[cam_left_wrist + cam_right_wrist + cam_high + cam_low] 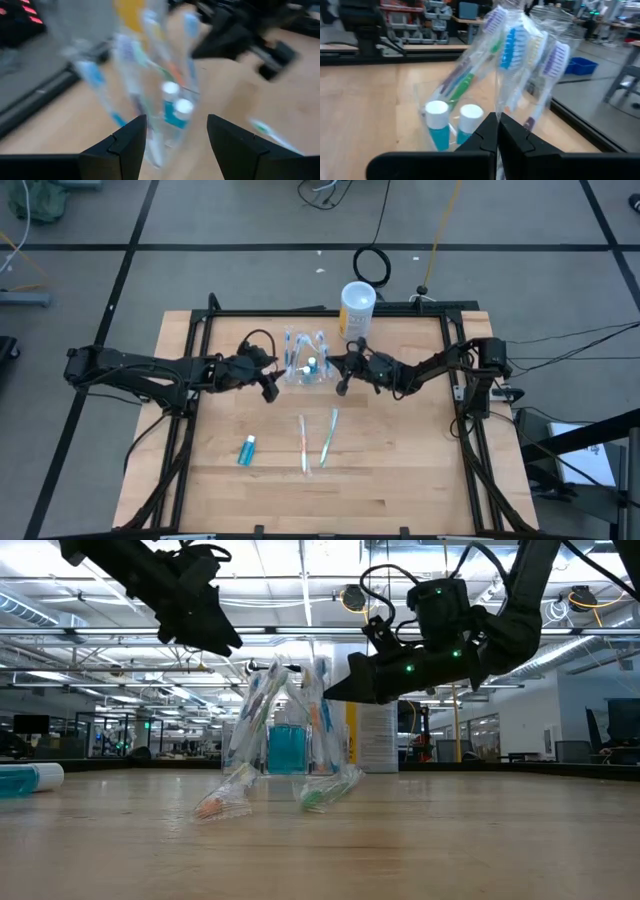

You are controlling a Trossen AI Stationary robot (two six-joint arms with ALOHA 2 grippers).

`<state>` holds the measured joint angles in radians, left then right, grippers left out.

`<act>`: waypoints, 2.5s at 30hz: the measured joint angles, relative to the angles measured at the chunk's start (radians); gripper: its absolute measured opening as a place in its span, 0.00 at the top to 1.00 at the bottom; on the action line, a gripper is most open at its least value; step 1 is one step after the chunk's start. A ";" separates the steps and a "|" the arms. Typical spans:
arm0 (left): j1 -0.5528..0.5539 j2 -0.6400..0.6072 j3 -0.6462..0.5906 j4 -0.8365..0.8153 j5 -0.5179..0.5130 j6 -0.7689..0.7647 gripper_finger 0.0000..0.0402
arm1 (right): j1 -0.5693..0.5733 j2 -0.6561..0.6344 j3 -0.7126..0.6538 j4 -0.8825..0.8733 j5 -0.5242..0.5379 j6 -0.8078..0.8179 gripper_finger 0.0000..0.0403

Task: Pick & Place toothbrushing station
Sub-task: Put the blue toothbrush into the transparent organizer, then put the blue mouthwash bottle into the transparent organizer

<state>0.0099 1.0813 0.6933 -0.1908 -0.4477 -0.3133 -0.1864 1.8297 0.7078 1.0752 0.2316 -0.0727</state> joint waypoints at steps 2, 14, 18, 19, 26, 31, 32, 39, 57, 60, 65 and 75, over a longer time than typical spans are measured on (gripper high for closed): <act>-0.001 0.000 0.000 -0.011 0.088 0.001 0.46 | 0.004 0.000 0.000 -0.013 0.034 -0.005 1.00; -0.034 0.000 0.000 -0.426 0.436 -0.262 0.46 | 0.005 -0.001 0.001 -0.079 0.029 -0.011 0.99; -0.099 0.013 0.000 -0.643 0.457 -0.424 0.46 | 0.005 -0.001 0.001 -0.093 0.029 -0.011 0.98; -0.118 0.018 0.000 -0.671 0.466 -0.478 0.46 | 0.006 0.000 0.001 -0.093 0.028 -0.011 0.97; -0.268 0.065 -0.064 -0.620 0.499 -0.893 0.46 | 0.020 -0.016 -0.001 -0.097 0.024 -0.036 0.91; -0.341 0.113 -0.079 -0.503 0.477 -1.000 0.46 | 0.044 -0.026 -0.002 -0.099 0.023 -0.113 0.84; -0.354 0.124 -0.079 -0.472 0.474 -1.007 0.46 | 0.047 -0.027 -0.002 -0.096 0.023 -0.121 0.82; -0.416 0.238 -0.080 -0.390 0.470 -1.068 0.46 | 0.052 -0.040 -0.002 -0.101 0.026 -0.125 0.71; -0.420 0.318 -0.075 -0.395 0.441 -1.084 0.74 | 0.059 -0.043 -0.002 -0.116 0.030 -0.123 0.65; -0.400 0.312 -0.063 -0.380 0.395 -1.073 0.76 | 0.071 -0.043 -0.002 -0.143 0.029 -0.123 0.65; -0.357 0.258 0.011 -0.292 0.278 -0.910 0.76 | 0.096 -0.043 -0.002 -0.212 0.031 -0.120 0.65; -0.267 0.232 0.119 0.273 -0.343 -0.139 0.77 | 0.192 -0.070 -0.001 -0.320 0.320 -0.157 0.66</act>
<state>-0.2574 1.3136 0.8121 0.0817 -0.7909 -0.4518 0.0052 1.7602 0.7071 0.7550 0.5513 -0.2296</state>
